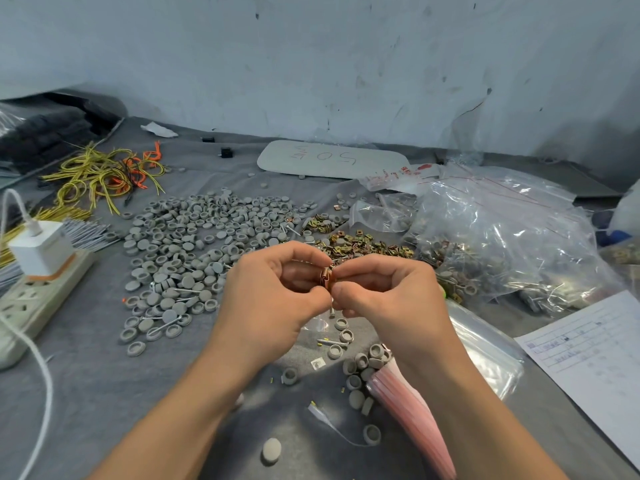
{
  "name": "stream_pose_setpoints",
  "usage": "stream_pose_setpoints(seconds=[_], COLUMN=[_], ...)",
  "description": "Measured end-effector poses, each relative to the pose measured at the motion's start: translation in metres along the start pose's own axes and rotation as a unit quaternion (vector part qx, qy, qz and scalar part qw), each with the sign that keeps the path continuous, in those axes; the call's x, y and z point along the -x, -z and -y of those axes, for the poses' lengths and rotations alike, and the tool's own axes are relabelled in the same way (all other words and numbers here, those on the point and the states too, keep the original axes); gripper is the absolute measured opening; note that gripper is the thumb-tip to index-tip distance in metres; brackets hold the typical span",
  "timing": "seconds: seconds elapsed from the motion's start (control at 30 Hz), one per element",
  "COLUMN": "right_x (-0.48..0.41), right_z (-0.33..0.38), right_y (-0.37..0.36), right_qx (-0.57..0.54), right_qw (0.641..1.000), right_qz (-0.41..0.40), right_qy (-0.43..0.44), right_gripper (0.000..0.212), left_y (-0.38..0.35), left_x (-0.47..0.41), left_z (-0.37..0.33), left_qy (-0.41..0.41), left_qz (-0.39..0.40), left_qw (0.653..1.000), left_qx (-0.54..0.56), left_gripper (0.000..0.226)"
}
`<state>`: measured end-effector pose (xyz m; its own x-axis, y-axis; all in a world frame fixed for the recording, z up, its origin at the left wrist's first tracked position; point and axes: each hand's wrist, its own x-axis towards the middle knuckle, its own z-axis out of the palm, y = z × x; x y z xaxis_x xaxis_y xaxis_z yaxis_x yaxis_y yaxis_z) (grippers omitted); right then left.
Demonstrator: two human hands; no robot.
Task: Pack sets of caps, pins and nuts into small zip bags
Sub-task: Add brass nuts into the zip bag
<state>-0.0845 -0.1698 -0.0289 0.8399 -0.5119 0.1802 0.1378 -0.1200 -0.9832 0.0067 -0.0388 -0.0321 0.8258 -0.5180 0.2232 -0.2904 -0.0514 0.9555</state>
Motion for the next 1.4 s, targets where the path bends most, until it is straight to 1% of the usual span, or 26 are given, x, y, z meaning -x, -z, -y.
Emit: stream_pose_setpoints(seconds=[0.13,0.27,0.47,0.73,0.87,0.93,1.03,1.2,1.4], right_x=[0.0001,0.0016,0.0008,-0.0012,-0.0013,-0.0012,-0.0008,-0.0004,-0.0001], right_z=[-0.0008,-0.0022,-0.0053,-0.0028,-0.0026,-0.0045,-0.0068,-0.0080,-0.0064], right_y=[0.0006,0.0027,0.0029,0.0042,0.0052,0.0050,0.0037,0.0026,0.0006], right_qx=[0.016,0.054,0.098,-0.012,-0.040,-0.029,0.017,0.051,0.052], right_qw=[1.000,0.998,0.995,0.999,0.999,0.999,1.000,0.998,0.998], right_qz=[-0.001,-0.009,-0.008,0.016,0.014,0.004,-0.011,-0.028,-0.034], right_qy=[-0.001,0.008,0.010,-0.025,-0.034,-0.028,-0.001,0.014,0.018], right_gripper=[0.032,0.033,0.020,0.023,0.025,0.028,0.035,0.030,0.027], left_y=[0.0016,0.0015,0.0023,0.0046,0.0036,0.0029,0.0032,0.0039,0.0051], left_x=[-0.0003,0.0000,0.0029,0.0033,0.0016,0.0000,-0.0032,-0.0040,-0.0031], left_z=[0.0007,0.0004,-0.0002,0.0007,0.0032,0.0049,0.0078,0.0091,0.0086], left_qy=[0.017,0.019,0.008,-0.013,-0.022,-0.024,-0.023,-0.022,-0.041], left_qz=[0.013,0.016,0.012,0.018,0.021,0.021,0.021,0.044,0.052], left_qw=[1.000,0.999,0.998,0.998,0.999,0.999,0.999,0.999,0.998], left_qx=[-0.004,-0.022,-0.059,-0.059,-0.041,-0.038,-0.031,-0.022,-0.024], left_gripper=[0.042,0.042,0.034,0.022,0.020,0.019,0.020,0.021,0.028])
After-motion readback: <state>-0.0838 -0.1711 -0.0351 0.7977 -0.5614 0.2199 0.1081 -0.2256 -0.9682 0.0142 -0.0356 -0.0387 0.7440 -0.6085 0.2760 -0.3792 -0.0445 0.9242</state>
